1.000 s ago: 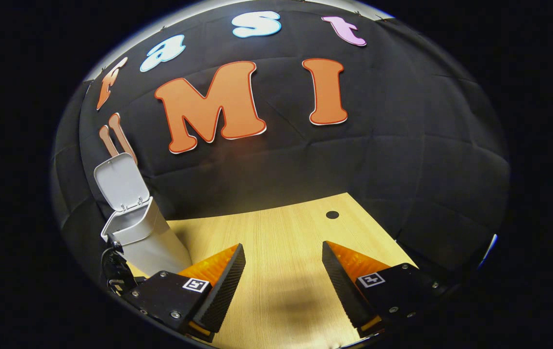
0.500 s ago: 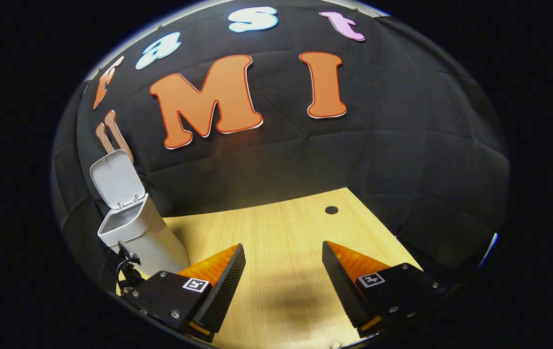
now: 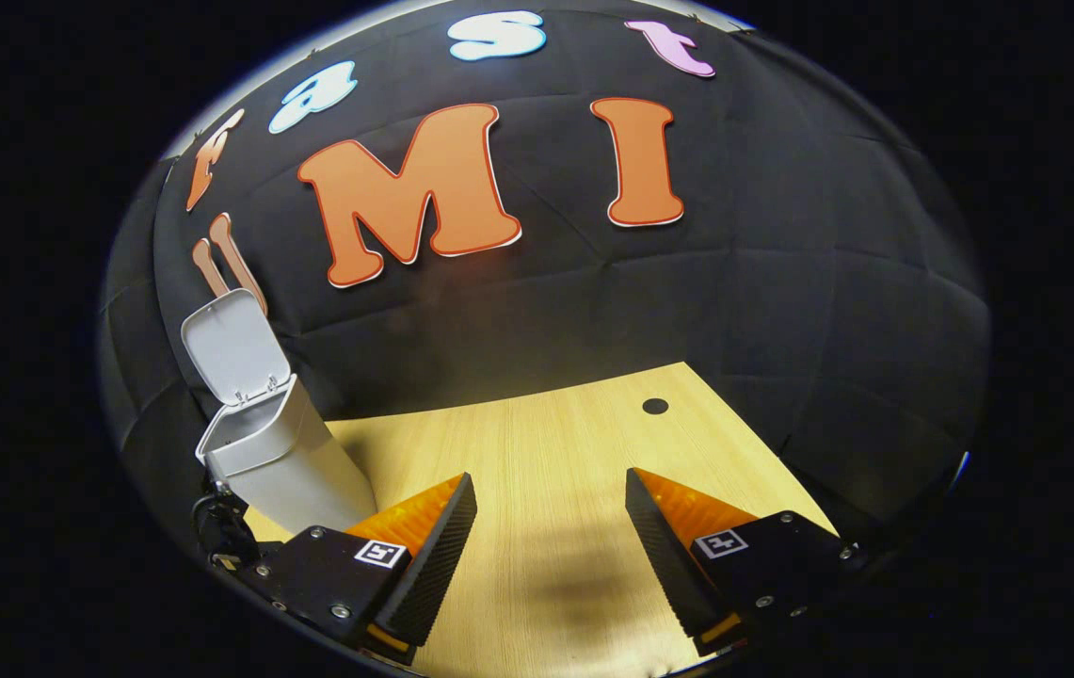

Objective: Press the lid of the desktop garbage bin to open it, pick up the crumpled paper on the desktop and throw it into the bin, then pick up the pop can on the desktop and drop it into the bin, and finally close the garbage bin lid.

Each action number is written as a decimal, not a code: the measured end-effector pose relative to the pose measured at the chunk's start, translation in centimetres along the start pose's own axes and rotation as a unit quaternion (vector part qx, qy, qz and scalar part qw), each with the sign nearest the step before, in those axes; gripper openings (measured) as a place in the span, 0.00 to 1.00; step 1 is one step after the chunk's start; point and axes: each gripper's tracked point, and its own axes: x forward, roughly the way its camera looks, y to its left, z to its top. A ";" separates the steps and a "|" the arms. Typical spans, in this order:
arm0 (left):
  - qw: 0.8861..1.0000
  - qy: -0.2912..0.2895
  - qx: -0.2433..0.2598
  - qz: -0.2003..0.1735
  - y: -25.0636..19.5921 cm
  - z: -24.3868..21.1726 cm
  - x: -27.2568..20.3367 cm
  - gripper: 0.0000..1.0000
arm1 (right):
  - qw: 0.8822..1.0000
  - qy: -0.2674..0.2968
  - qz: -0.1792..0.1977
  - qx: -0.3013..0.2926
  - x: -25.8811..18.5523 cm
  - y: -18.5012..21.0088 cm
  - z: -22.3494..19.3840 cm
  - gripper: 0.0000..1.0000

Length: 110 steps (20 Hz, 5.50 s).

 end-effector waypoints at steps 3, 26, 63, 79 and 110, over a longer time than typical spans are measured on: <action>0.999 -0.037 0.029 -0.016 -0.9 3.3 -3.6 0.84 | 1.000 -0.002 0.007 -0.002 0.0 0.6 0.2 0.95; 0.935 -0.340 -0.037 0.098 15.7 30.1 -23.8 0.81 | 0.999 -0.024 0.031 0.026 0.1 2.7 1.7 0.95; 0.882 -0.389 -0.138 0.226 29.3 35.6 -28.0 0.94 | 0.999 -0.006 0.036 0.039 -0.2 2.8 1.2 0.95; 0.942 -0.250 -0.100 0.201 33.8 43.6 -19.6 0.94 | 0.997 -0.013 0.036 0.061 -0.7 2.1 1.5 0.95; 0.992 -0.034 -0.011 0.123 23.3 21.6 -10.7 0.95 | 0.995 0.039 0.086 0.032 -1.0 3.3 -1.0 0.95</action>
